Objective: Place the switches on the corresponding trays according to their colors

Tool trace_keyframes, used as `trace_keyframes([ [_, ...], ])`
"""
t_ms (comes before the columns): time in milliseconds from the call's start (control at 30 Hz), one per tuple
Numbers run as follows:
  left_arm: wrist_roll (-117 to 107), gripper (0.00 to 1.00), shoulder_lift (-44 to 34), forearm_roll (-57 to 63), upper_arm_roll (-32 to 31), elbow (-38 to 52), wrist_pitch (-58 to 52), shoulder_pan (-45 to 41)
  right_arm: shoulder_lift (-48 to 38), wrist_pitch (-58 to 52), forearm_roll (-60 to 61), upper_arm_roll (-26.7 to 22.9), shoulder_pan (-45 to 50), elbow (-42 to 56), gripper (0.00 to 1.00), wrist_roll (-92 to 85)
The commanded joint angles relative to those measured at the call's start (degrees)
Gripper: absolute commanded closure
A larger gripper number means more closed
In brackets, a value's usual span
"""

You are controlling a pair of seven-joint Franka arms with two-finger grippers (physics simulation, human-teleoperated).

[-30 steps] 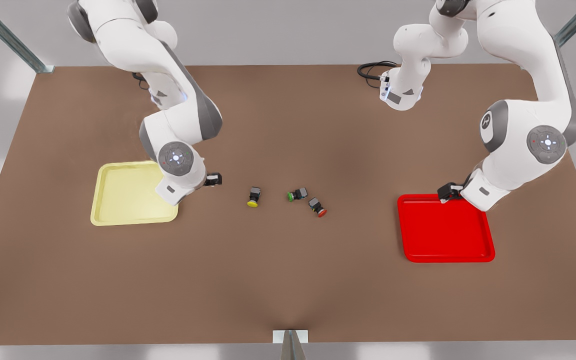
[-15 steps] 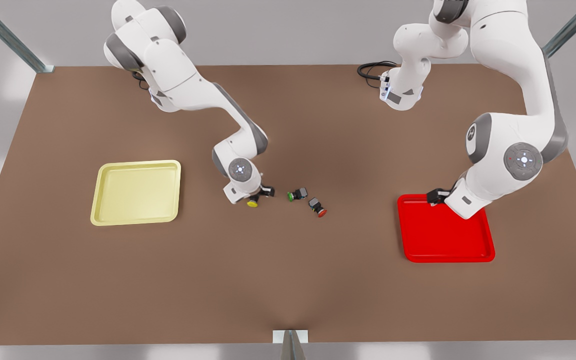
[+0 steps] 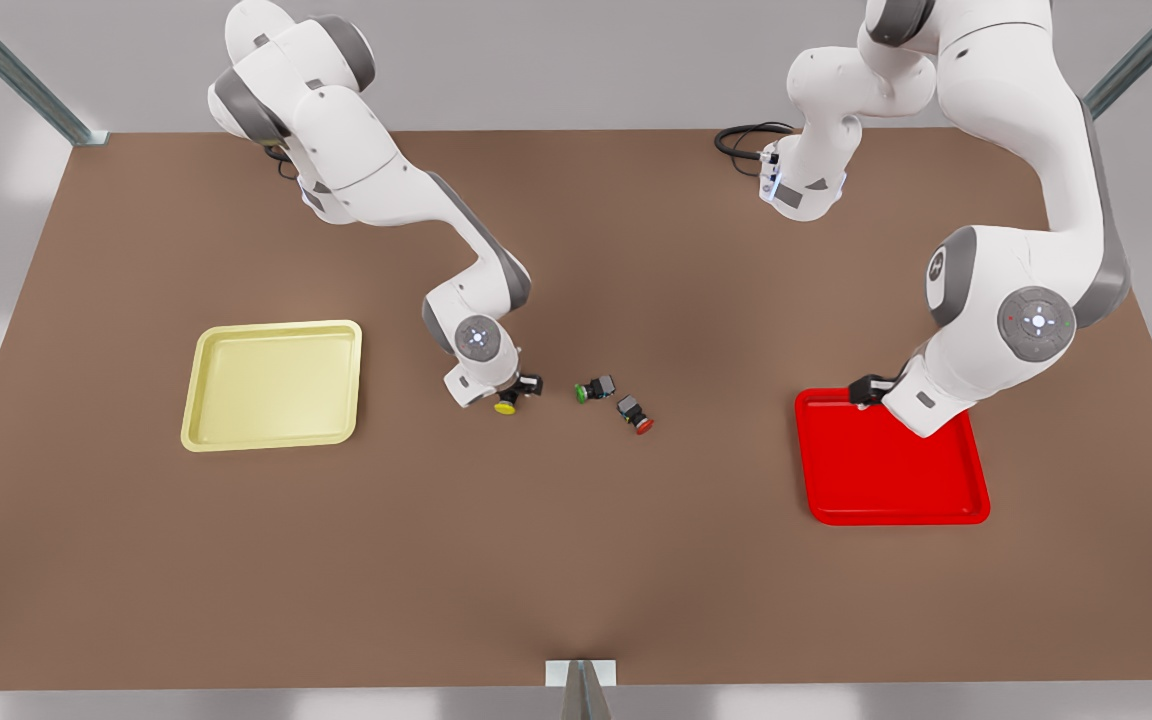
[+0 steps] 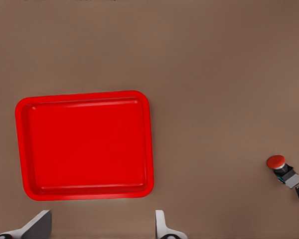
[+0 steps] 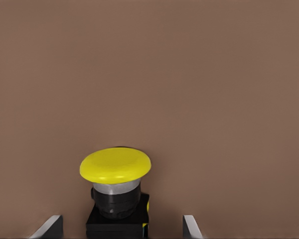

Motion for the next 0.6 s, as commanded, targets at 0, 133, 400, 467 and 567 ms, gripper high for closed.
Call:
trace_keyframes([
  [0, -0.05, 0.00, 0.00, 0.20, 0.00, 0.01, -0.09, 0.01, 0.00, -0.02, 0.05, 0.00, 0.00, 0.00, 0.47, -0.02],
  [133, -0.14, 0.00, 0.44, 0.20, 0.00, 0.01, 0.00, -0.69, 0.09, -0.11, 0.06, 0.00, 0.09, 0.09, 0.49, 0.06],
  [400, -22.89, 0.00, 5.88, 0.20, 0.00, 3.26, -0.09, -15.72, 0.17, -0.20, 0.06, 0.18, 0.18, 0.18, 0.48, -0.64],
  [467, -31.42, 0.00, 9.75, 0.11, 0.09, 6.95, -0.18, -20.64, 0.17, -0.20, 0.06, 0.18, 0.18, 0.18, 0.48, -0.73],
  [567, -44.43, 0.00, 16.69, -0.15, 0.53, 13.54, 0.09, -24.69, 0.17, -0.20, 0.06, 0.18, 0.18, 0.26, 0.48, -0.64],
])
